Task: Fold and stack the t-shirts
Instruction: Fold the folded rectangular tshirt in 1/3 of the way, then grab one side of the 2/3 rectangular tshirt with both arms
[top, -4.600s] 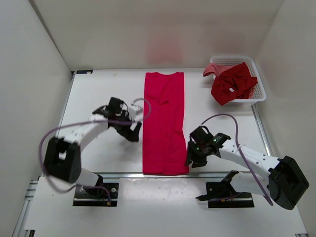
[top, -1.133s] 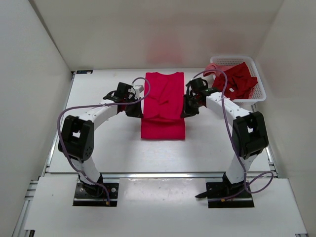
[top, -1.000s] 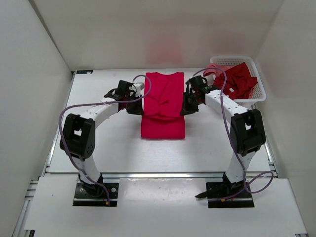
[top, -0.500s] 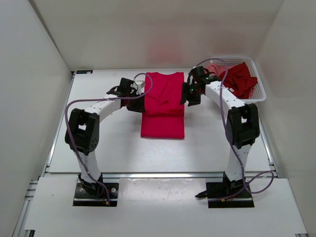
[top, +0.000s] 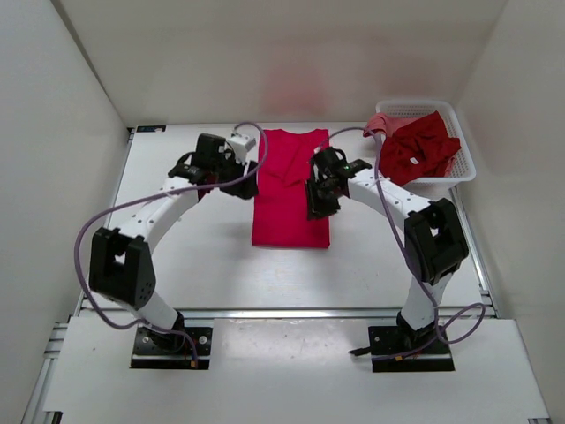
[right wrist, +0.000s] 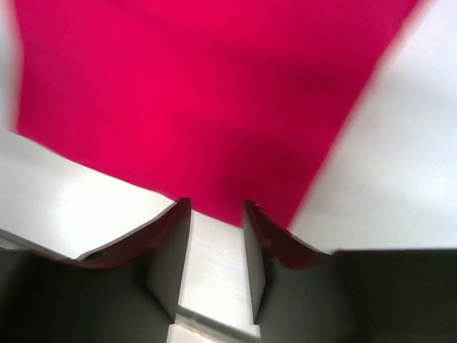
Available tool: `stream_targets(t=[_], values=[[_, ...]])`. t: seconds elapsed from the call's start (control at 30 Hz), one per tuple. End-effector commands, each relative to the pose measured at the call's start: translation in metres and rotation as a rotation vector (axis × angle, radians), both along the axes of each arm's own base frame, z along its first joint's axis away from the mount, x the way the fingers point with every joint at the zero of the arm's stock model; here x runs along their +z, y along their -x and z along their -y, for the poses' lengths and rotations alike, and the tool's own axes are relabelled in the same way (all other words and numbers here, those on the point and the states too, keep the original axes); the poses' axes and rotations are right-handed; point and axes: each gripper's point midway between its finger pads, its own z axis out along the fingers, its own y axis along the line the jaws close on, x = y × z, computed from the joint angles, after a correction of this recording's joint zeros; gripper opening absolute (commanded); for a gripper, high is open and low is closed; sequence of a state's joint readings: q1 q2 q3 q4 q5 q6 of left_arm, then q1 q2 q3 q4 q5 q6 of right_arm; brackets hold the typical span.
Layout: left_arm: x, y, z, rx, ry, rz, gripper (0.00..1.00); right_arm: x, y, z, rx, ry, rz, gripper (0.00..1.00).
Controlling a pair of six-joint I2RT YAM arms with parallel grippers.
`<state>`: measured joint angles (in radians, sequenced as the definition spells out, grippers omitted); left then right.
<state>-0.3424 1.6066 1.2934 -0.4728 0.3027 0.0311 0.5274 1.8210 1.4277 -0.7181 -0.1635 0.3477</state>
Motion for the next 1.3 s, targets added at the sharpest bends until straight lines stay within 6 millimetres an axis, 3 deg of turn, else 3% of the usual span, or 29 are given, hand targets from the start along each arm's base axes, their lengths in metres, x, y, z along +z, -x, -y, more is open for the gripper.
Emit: stream_targets(t=[0.0, 0.07, 0.13, 0.2, 0.3, 0.33, 0.47, 0.63, 0.8, 1.0, 1.27], values=[[-0.037, 0.069, -0.002, -0.143, -0.067, -0.154, 0.76, 0.014, 0.007, 0.018, -0.109, -0.047, 0.013, 0.37], [-0.051, 0.095, 0.003, -0.172, -0.021, -0.246, 0.78, 0.013, 0.018, 0.026, -0.151, -0.063, 0.022, 0.52], [-0.065, 0.109, 0.004, -0.165, 0.011, -0.297, 0.80, 0.016, 0.029, 0.029, -0.189, -0.105, 0.013, 0.55], [-0.071, 0.109, 0.010, -0.153, 0.036, -0.297, 0.86, -0.006, 0.049, 0.030, -0.229, -0.133, -0.055, 0.56], [-0.075, 0.102, 0.016, -0.104, 0.077, -0.292, 0.92, -0.026, 0.064, 0.036, -0.288, -0.185, -0.109, 0.56], [-0.076, 0.101, 0.017, -0.086, 0.093, -0.304, 0.91, -0.024, 0.060, 0.036, -0.298, -0.214, -0.091, 0.57], [-0.085, 0.097, 0.020, -0.046, 0.130, -0.332, 0.85, -0.037, 0.058, 0.038, -0.325, -0.207, -0.100, 0.59], [-0.110, 0.106, 0.019, -0.009, 0.124, -0.409, 0.61, -0.040, 0.047, 0.032, -0.297, -0.197, -0.082, 0.59], [-0.127, 0.114, 0.010, 0.022, 0.057, -0.451, 0.58, -0.048, 0.046, 0.032, -0.312, -0.197, -0.105, 0.59], [-0.137, 0.114, 0.008, 0.054, 0.063, -0.480, 0.67, -0.056, 0.049, 0.031, -0.313, -0.206, -0.128, 0.58], [-0.134, 0.103, 0.022, 0.087, 0.162, -0.531, 0.46, -0.056, 0.053, 0.025, -0.331, -0.233, -0.136, 0.54]])
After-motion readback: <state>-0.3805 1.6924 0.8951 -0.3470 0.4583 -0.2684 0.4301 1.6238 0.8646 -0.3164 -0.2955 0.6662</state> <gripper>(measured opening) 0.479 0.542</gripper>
